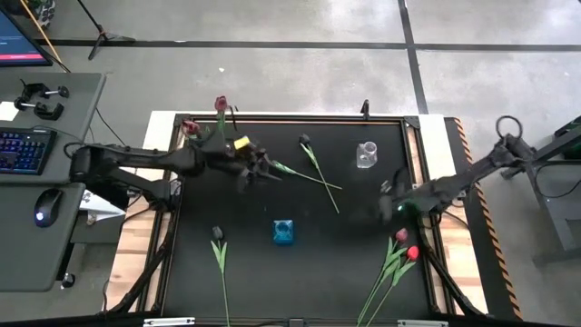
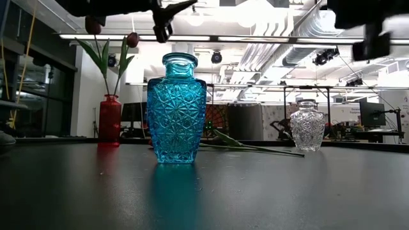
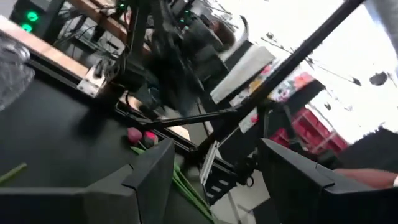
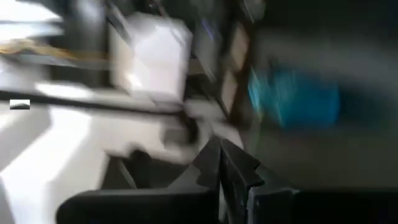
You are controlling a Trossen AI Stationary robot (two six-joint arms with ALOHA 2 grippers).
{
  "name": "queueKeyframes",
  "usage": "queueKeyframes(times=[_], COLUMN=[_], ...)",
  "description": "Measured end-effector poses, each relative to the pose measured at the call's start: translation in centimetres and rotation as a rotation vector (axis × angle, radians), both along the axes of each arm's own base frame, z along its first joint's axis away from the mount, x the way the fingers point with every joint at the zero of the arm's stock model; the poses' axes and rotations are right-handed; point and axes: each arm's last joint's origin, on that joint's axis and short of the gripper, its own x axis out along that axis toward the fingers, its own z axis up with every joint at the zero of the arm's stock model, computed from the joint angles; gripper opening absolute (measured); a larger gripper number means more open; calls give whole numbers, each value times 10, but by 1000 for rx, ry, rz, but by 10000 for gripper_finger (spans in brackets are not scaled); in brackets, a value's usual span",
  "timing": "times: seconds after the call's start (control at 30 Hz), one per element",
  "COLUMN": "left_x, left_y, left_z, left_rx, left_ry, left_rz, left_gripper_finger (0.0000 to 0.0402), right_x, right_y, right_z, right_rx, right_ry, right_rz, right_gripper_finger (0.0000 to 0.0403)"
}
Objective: Sort flowers into vase by color
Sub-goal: Put the dark red flower into the red vase
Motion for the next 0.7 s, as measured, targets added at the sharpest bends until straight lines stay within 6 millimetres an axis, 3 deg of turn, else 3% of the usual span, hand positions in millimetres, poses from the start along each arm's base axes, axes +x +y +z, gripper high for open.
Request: queueKeyframes(times=[0.1,0.2,0.3,0.4,0.53,0.7], left_x=[-14,-27,-38,-45,-46,-46], left_y=[13,24,31,35,38,38], left_z=[8,12,15,14,12,12], left_rx=[42,77,105,108,100,70], left_ry=[3,25,47,76,98,105], left_rz=[17,48,82,106,121,122], left_gripper_finger=[221,221,221,220,220,220], right_x=[26,43,51,56,63,56], right_y=[36,74,110,136,147,142], right_z=[0,-10,-26,-37,-50,-60], right_rx=[114,243,368,384,328,258], right_ry=[250,556,866,1124,1360,1500], right_rz=[144,166,138,171,90,-5], right_gripper_finger=[0,0,0,0,0,0])
